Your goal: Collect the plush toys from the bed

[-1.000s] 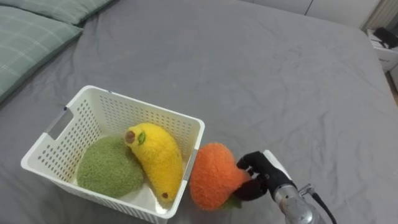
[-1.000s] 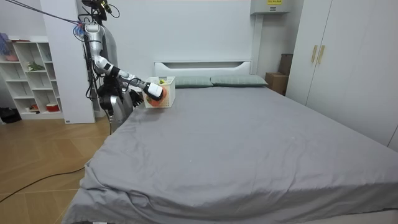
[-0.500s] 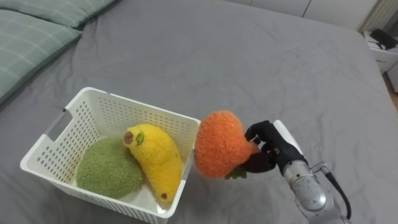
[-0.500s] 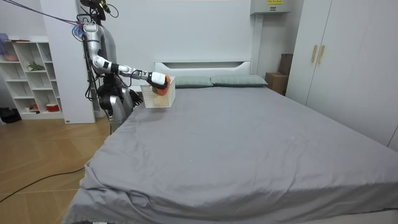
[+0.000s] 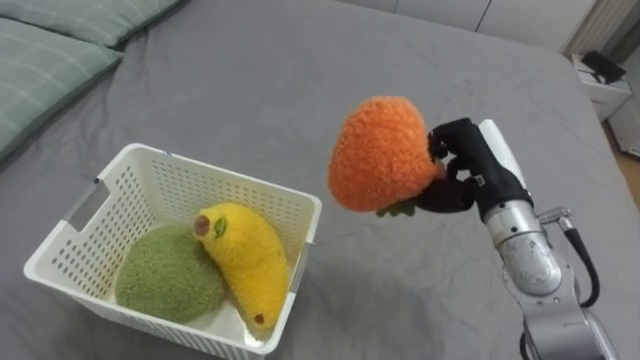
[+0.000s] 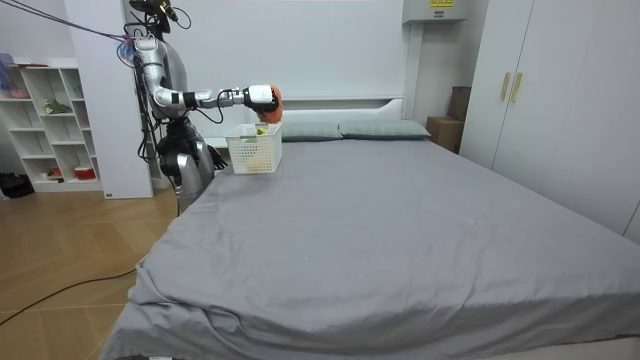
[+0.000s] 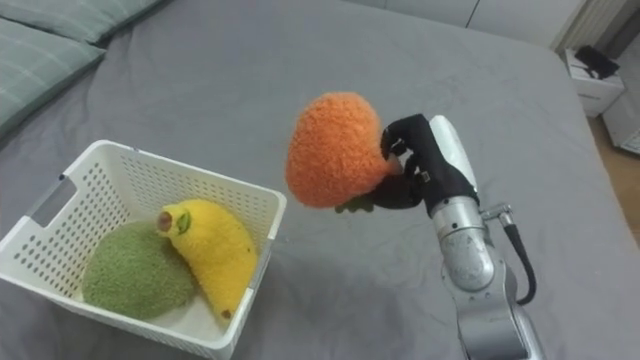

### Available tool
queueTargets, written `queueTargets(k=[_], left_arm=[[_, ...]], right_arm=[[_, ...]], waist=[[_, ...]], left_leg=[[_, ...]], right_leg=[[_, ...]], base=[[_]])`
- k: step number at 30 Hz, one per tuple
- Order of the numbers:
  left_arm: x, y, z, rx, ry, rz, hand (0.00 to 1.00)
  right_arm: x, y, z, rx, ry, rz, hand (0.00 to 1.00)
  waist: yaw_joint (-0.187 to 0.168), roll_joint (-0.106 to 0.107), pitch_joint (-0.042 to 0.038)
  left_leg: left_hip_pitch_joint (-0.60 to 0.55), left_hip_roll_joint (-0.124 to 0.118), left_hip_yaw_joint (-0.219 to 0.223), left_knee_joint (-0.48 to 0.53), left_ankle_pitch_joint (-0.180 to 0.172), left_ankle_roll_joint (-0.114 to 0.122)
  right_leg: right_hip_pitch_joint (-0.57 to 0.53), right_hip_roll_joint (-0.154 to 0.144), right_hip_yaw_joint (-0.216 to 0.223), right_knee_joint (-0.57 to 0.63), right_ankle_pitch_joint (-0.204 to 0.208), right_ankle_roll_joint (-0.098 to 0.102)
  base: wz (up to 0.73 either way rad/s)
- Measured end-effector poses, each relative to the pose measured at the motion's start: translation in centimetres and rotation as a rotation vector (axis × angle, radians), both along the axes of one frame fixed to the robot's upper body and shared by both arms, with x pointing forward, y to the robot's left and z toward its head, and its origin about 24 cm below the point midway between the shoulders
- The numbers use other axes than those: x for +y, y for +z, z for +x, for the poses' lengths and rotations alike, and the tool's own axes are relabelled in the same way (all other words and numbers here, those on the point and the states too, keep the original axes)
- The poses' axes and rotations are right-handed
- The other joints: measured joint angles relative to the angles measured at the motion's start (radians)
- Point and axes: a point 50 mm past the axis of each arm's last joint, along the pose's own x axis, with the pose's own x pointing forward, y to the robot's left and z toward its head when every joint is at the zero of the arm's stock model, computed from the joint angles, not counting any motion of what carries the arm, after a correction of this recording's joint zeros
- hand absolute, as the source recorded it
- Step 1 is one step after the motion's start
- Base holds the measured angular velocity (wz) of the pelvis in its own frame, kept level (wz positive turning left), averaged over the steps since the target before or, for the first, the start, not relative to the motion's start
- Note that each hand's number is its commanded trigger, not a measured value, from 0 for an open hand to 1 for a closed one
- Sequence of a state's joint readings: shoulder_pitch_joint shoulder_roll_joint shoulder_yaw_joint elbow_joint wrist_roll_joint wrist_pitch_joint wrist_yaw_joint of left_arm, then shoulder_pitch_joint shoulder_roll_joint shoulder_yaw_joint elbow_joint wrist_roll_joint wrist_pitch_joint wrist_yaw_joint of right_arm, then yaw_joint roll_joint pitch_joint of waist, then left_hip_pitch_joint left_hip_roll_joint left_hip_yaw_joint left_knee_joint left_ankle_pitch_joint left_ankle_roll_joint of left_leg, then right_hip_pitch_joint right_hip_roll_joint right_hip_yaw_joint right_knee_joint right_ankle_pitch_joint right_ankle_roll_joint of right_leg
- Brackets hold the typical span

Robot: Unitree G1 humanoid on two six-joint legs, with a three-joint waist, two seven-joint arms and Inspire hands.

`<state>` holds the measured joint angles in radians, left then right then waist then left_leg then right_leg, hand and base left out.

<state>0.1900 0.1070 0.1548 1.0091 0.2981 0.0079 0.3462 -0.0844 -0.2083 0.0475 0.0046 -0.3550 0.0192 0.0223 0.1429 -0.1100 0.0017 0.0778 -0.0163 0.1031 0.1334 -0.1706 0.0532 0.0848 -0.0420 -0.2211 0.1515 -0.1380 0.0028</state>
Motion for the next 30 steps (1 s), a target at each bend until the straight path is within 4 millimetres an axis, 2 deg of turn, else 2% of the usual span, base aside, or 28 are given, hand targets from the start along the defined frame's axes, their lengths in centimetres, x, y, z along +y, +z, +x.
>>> queueTargets(k=[5, 9, 13, 18, 25, 27, 28, 29, 30], left_arm=[[0.0, 0.0, 0.1, 0.007, -0.018, 0.010, 0.00], [0.0, 0.1, 0.7, -0.001, -0.041, 0.016, 0.00], [0.0, 0.2, 1.2, -0.003, -0.063, 0.013, 0.00], [-0.2, 0.2, 1.4, -0.001, -0.078, -0.005, 0.00], [-0.5, 0.4, 2.3, -0.017, -0.109, 0.000, 0.00], [-0.5, 0.5, 2.7, -0.025, -0.115, 0.002, 0.00], [-0.4, 0.5, 2.9, -0.028, -0.117, 0.003, 0.00], [-0.4, 0.6, 3.1, -0.032, -0.122, 0.005, 0.00], [-0.4, 0.6, 3.2, -0.034, -0.124, 0.005, 0.00]], right_arm=[[0.9, 2.0, 0.5, -0.079, 0.035, 0.004, 1.00], [1.2, 2.3, 0.7, -0.088, 0.046, -0.009, 1.00], [1.5, 2.3, 0.8, -0.088, 0.060, -0.018, 1.00], [3.3, 3.3, 1.5, -0.119, 0.134, -0.088, 1.00], [6.5, 4.3, 2.2, -0.121, 0.264, -0.152, 1.00], [7.3, 4.4, 2.2, -0.118, 0.301, -0.163, 1.00], [7.4, 4.4, 2.2, -0.116, 0.308, -0.167, 0.91], [7.7, 4.4, 2.2, -0.112, 0.324, -0.172, 0.91], [8.1, 4.3, 2.1, -0.105, 0.342, -0.177, 0.75]], waist=[[0.013, -0.006, 0.0025], [0.039, -0.016, 0.0017], [0.058, -0.016, 0.0040], [0.069, -0.011, 0.0073], [0.091, -0.017, 0.0031], [0.111, -0.020, 0.0039], [0.113, -0.021, 0.0047], [0.118, -0.024, 0.0063], [0.125, -0.026, 0.0078]], left_leg=[[0.001, 0.001, 0.000, -0.001, 0.000, 0.000], [0.002, 0.001, 0.000, -0.001, 0.000, 0.000], [-0.003, 0.000, -0.008, 0.000, 0.000, 0.000], [-0.016, -0.001, -0.016, 0.003, 0.000, 0.000], [-0.032, -0.002, -0.039, 0.004, 0.002, -0.002], [-0.030, -0.002, -0.044, 0.003, 0.002, -0.002], [-0.030, -0.003, -0.048, 0.003, 0.002, -0.002], [-0.032, -0.004, -0.053, 0.004, 0.003, -0.001], [-0.032, -0.004, -0.054, 0.004, 0.003, -0.001]], right_leg=[[0.000, 0.000, -0.001, 0.000, 0.000, 0.000], [-0.001, 0.000, -0.002, 0.000, 0.000, 0.000], [0.000, -0.001, -0.008, 0.000, 0.000, 0.000], [-0.008, -0.001, -0.011, -0.001, 0.000, 0.000], [-0.016, -0.002, -0.036, -0.001, 0.000, 0.000], [-0.016, -0.003, -0.041, -0.002, 0.000, 0.000], [-0.016, -0.003, -0.042, -0.003, 0.000, 0.000], [-0.015, -0.004, -0.043, -0.003, 0.000, 0.000], [-0.016, -0.007, -0.044, -0.003, 0.000, 0.001]], base=[[0.00], [0.00], [0.05], [0.03], [0.10], [0.07], [0.09], [0.09], [0.07]])
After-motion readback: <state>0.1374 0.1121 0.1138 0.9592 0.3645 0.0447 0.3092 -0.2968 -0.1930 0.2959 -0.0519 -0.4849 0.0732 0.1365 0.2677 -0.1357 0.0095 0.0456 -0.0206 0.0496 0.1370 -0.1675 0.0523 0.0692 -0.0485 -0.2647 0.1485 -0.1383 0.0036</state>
